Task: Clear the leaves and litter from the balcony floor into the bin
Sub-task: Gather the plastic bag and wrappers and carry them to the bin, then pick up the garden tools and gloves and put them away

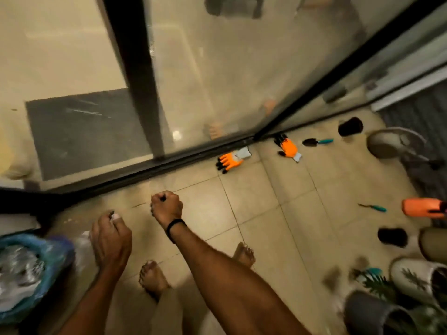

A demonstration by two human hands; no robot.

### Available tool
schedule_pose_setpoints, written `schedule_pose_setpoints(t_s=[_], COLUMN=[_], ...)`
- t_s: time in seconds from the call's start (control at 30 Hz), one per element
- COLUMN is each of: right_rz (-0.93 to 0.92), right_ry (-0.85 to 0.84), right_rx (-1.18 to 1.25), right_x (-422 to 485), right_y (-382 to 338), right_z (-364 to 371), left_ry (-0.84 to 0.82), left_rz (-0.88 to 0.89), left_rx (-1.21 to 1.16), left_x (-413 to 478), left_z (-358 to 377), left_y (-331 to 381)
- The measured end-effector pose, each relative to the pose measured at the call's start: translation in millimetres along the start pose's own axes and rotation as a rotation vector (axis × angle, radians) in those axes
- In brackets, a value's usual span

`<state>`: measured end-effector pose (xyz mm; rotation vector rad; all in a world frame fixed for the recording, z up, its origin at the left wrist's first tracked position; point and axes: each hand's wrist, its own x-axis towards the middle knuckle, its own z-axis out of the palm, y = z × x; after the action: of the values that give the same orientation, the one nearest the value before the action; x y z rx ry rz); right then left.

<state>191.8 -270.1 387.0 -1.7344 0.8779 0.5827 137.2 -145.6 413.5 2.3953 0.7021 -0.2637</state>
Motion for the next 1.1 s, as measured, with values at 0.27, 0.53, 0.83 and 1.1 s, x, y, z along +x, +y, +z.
schedule_pose_setpoints(t_s=[0.27, 0.53, 0.83, 1.1], right_rz=[0.181, 0.293, 0.409, 0.502], right_ry=[0.206, 0.352, 0.553, 0.737], right_rx=[0.202, 0.359, 0.578, 0.830], right_x=[75.6, 82.2, 65.1, 101.5], right_y=[92.4, 155.0, 181.1, 201.3], right_z=[-204.5, -405.6, -630.3, -817.7], left_ry=[-0.192, -0.316, -0.415, -0.608], left_rz=[0.302, 0.448, 0.592, 0.786], left_rx=[0.115, 0.268, 0.252, 0.354], left_x=[-49.8, -144.6, -254.9, -318.1], left_z=[124.9, 241.7, 362.6, 500.1], left_y=[118.5, 259.4, 458.3, 626.6])
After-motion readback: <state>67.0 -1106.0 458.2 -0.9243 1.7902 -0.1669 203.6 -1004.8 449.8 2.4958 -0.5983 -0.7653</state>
